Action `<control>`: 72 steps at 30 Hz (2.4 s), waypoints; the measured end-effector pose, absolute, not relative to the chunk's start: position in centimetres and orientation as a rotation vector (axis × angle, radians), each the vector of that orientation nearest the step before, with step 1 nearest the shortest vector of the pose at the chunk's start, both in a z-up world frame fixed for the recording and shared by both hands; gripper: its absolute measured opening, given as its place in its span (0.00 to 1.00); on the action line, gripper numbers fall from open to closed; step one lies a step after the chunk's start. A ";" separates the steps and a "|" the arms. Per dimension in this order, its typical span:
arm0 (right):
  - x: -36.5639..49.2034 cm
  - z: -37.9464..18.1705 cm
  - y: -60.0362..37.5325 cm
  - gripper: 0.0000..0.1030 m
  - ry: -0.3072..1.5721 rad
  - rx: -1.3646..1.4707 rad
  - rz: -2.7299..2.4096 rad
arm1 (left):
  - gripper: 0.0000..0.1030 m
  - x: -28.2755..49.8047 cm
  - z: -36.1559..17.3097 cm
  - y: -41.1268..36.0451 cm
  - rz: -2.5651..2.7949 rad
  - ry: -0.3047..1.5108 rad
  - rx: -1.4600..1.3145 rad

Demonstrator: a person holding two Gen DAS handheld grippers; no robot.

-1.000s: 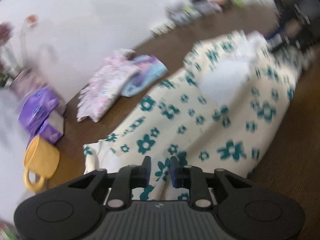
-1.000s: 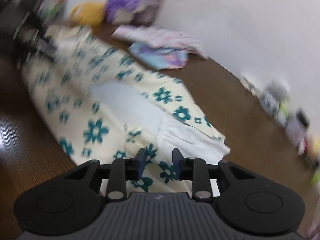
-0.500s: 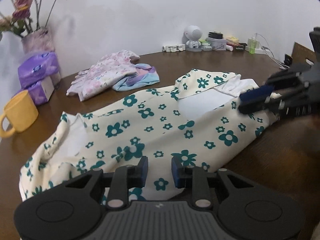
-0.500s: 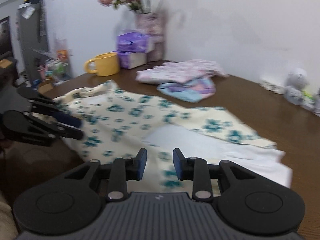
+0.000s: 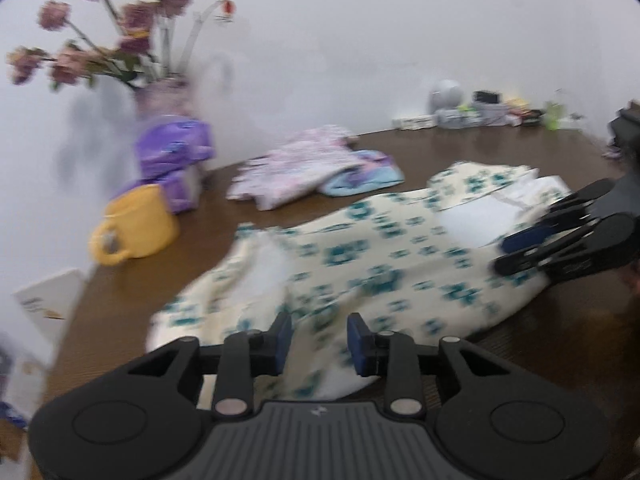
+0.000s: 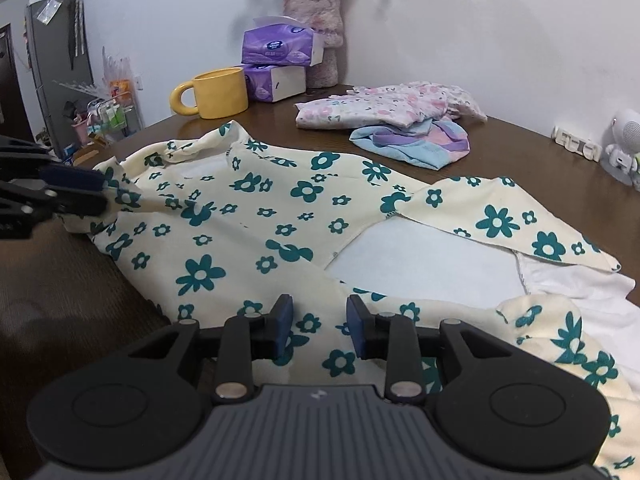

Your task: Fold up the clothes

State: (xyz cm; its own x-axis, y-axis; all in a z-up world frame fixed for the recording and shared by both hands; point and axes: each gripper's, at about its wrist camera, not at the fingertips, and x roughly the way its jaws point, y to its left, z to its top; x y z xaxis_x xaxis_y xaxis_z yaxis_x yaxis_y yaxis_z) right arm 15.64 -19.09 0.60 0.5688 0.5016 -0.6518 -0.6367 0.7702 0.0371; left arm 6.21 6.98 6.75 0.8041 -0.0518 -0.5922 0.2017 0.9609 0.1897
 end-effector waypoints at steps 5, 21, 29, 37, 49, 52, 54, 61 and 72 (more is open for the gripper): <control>15.5 0.7 -18.6 0.31 0.694 -0.225 0.655 | 0.35 6.0 6.9 8.4 -0.132 0.624 0.346; 15.3 0.8 -18.0 0.35 0.698 -0.248 0.608 | 0.10 7.8 5.6 15.1 -0.275 0.775 0.072; 14.9 0.8 -17.6 0.35 0.672 -0.314 0.611 | 0.06 12.3 5.0 20.7 -0.393 0.888 -0.236; 14.8 0.7 -17.6 0.36 0.665 -0.326 0.618 | 0.07 15.3 2.8 23.8 -0.463 1.003 -0.411; 15.0 0.7 -17.8 0.38 0.680 -0.294 0.608 | 0.29 10.6 3.9 24.2 -0.387 0.896 -0.404; 15.0 0.7 -17.7 0.39 0.679 -0.298 0.608 | 0.26 9.9 3.4 24.7 -0.372 0.881 -0.441; 15.0 0.7 -17.7 0.39 0.678 -0.302 0.606 | 0.12 9.9 3.1 25.1 -0.384 0.874 -0.458; 15.0 0.7 -17.6 0.40 0.671 -0.322 0.608 | 0.06 11.4 3.4 25.4 -0.438 0.936 -0.366; 14.6 0.7 -17.6 0.42 0.657 -0.341 0.606 | 0.22 13.2 3.2 26.3 -0.516 0.981 -0.295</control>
State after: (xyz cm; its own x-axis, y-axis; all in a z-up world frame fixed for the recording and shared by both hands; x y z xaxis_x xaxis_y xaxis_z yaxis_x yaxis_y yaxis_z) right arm 14.65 -17.57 0.72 0.6304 0.4138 -0.6568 -0.6211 0.7765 -0.1069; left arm 13.20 26.34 3.25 0.4500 -0.5397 -0.7115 0.2804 0.8418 -0.4612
